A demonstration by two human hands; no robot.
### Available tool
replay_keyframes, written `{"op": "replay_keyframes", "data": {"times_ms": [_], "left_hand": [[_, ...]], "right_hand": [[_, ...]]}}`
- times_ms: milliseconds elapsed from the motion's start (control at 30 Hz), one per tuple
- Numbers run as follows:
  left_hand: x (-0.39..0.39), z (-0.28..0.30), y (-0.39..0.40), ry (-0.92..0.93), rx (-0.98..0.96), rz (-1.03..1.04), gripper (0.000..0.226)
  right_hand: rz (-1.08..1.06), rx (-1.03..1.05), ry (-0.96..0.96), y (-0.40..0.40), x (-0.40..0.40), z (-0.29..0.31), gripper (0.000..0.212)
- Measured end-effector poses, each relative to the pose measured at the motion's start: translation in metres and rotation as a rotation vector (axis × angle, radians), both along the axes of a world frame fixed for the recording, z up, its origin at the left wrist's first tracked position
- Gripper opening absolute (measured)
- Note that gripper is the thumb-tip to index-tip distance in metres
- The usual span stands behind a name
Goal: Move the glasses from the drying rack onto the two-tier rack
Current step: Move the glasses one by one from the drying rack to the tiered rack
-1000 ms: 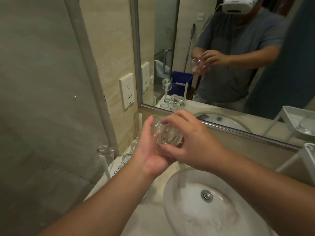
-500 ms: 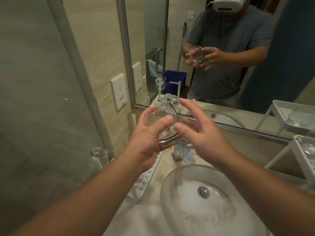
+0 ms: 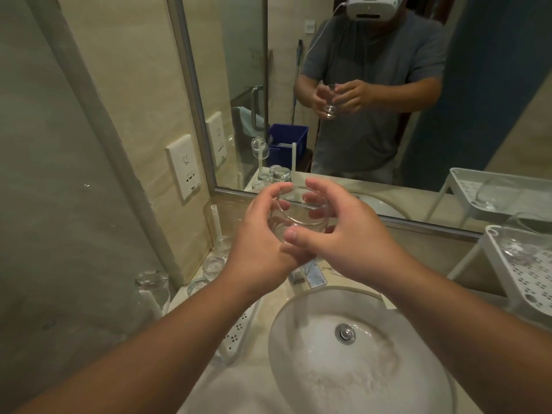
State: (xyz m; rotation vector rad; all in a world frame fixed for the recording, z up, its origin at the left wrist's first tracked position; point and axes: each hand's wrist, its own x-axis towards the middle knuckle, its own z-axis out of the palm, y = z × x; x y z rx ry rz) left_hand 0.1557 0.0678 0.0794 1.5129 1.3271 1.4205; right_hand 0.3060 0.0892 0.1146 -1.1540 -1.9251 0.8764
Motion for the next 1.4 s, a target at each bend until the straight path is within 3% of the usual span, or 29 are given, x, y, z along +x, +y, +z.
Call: {"op": "replay_keyframes", "data": {"times_ms": [133, 300, 500, 900, 1167, 1400], "left_hand": [[0.020, -0.005, 0.009, -0.004, 0.039, -0.040, 0.089], [0.054, -0.008, 0.019, -0.039, 0.065, -0.144, 0.083], [0.110, -0.017, 0.032, -0.072, 0.033, -0.291, 0.083], [0.248, -0.037, 0.054, -0.005, -0.103, -0.423, 0.092], [0.328, -0.043, 0.066, 0.130, -0.113, -0.474, 0.091], [0.389, -0.044, 0.087, 0.415, 0.004, -0.416, 0.093]], "right_hand": [[-0.052, 0.032, -0.048, 0.003, 0.016, 0.000, 0.102], [-0.147, 0.017, -0.049, 0.007, 0.050, -0.002, 0.094], [-0.257, -0.001, -0.006, 0.006, 0.107, -0.012, 0.087], [-0.445, -0.027, 0.025, 0.010, 0.250, -0.044, 0.097], [-0.535, -0.015, -0.002, 0.017, 0.334, -0.060, 0.093], [-0.620, 0.008, -0.042, 0.031, 0.393, -0.074, 0.092]]}}
